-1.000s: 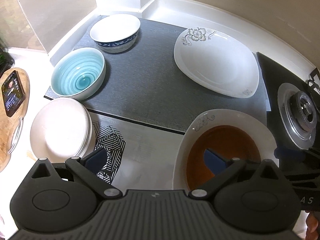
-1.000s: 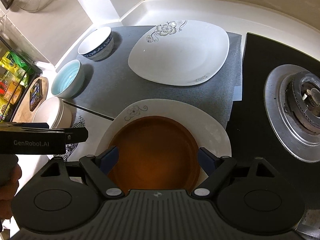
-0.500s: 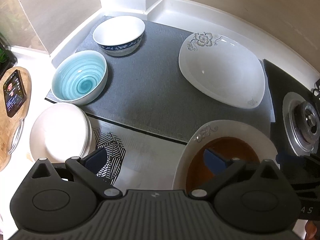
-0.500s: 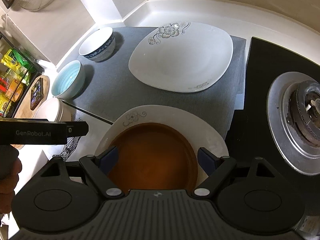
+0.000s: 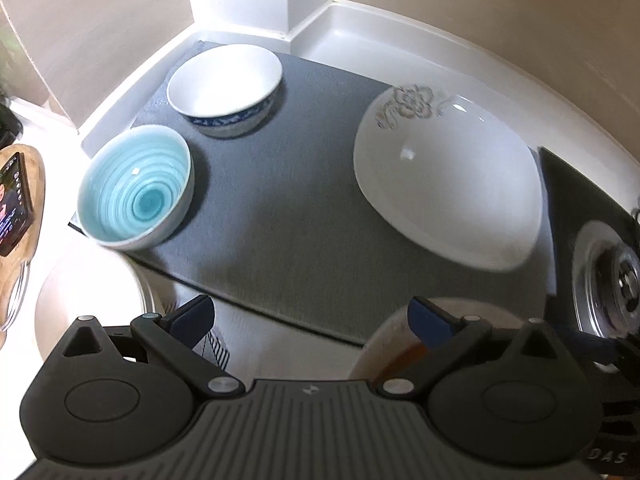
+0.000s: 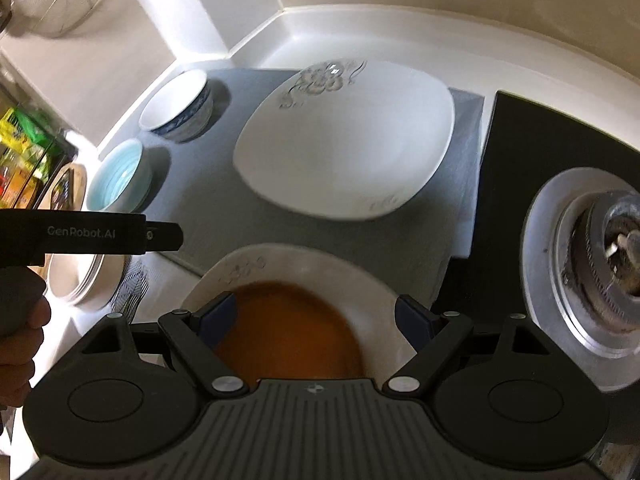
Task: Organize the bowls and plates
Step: 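Open both grippers and lift them away from the stacked plates, then move the right gripper to the flower-print white plate rim and close it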
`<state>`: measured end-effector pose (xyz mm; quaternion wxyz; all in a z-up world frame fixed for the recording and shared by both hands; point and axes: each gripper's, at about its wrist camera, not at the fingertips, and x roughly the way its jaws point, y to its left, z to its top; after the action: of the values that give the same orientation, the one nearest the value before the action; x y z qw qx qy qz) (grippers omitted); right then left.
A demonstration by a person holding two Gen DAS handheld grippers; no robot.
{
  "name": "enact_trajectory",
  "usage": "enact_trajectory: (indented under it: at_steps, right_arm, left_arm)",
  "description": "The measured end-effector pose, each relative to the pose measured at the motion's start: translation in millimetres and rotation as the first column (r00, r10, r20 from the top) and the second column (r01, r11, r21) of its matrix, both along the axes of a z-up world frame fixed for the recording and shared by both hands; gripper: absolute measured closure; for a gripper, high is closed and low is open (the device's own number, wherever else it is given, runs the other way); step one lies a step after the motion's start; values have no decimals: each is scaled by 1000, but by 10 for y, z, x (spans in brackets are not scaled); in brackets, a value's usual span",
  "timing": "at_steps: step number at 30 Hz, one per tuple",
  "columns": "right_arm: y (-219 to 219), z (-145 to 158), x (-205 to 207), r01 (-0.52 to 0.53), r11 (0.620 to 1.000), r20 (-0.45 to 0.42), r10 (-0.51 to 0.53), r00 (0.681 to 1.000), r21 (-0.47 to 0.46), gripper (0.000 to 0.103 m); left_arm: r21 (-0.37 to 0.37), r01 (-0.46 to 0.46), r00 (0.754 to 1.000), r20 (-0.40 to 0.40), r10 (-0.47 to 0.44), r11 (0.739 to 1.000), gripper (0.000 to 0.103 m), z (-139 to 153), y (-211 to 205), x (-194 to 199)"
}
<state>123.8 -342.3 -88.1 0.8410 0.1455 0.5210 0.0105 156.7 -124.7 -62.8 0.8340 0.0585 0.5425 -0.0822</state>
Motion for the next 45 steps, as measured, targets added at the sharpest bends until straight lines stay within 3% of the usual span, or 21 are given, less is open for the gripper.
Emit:
enact_trajectory:
  at_steps: [7,14,21,27,41,43,45]
  right_arm:
    - [-327,6,256,75,997,71,-75,995,1,16]
    - [-680,-151,656,149,986,139,-159,978,79,16]
    - [-986,-321,965,238,967,205,-252,946,95,16]
    - [-1126,-504,1171,258,960,195,-275,941,110,15]
    - [-1068,-739,991,227,944,176,-272,946,241,17]
    - [-1060,-749,957,223,942,186,-273,944,251,15]
    - [-1065,-761,936,208,940,201,-266,943,270,6]
  left_arm:
    - [-42,-40,999,31,41,998,0,-88,-47,395]
    - [-119,-7,999,38,11,993,0,-266,-199,868]
    - [-142,8,999,42,-2,990,0,-450,-395,1256]
    - [-130,17,1000,18,-15,991,0,-616,-488,1424]
    - [-85,69,997,37,-66,994,0,-733,-625,1509]
    - [-71,82,996,48,-78,994,0,-739,-653,1491]
    - [-72,90,995,53,-87,993,0,-738,-675,1482]
